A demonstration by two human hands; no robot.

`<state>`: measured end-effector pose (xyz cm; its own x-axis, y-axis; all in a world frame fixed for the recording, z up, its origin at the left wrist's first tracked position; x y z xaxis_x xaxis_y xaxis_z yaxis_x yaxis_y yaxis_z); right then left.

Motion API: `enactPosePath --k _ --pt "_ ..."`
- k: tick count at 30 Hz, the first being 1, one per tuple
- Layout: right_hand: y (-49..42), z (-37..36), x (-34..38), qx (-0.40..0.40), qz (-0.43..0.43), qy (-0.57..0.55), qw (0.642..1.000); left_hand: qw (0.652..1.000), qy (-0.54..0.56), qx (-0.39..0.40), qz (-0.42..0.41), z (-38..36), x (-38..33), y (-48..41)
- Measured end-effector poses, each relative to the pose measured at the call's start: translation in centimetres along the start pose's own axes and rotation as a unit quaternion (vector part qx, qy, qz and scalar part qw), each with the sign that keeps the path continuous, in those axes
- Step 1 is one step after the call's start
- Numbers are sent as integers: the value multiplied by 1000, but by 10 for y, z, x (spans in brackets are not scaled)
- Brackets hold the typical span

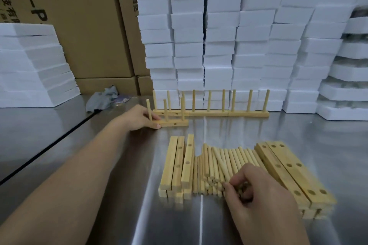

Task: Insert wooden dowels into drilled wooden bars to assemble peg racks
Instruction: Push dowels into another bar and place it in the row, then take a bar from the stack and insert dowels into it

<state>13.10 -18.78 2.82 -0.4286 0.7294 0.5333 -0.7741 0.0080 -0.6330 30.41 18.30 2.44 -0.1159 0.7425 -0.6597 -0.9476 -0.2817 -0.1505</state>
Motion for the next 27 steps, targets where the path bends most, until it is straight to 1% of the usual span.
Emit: enactPosePath --k 2,4,7,10,17,27 --pt "-2 -2 2 -1 15 -2 1000 1000 -9 16 4 -2 2 -9" --pt "-3 -3 1 -16 34 -2 999 1000 -10 11 11 0 5 -16" --pt "-2 -2 0 -45 59 -15 997 999 6 -32 22 5 8 -22" --pt "-2 -3 0 -55 74 -21 996 997 9 -71 38 5 12 -24" --pt "-3 -4 -4 -61 77 -21 995 989 20 -134 56 -1 13 -25" --pt "-4 -4 -4 -52 82 -20 995 985 12 -161 69 4 16 -28"
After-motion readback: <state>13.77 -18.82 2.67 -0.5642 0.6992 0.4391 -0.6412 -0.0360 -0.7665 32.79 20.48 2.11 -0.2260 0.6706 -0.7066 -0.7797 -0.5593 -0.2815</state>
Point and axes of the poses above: each hand's wrist, its own y-axis away from the middle knuckle, its own z-axis out of the back of the hand, x = y × z, the point moved 8 cm from there along -y, towards the middle knuckle, and after that the axes turned 11 degrees about -x, right-handed, at the moved point
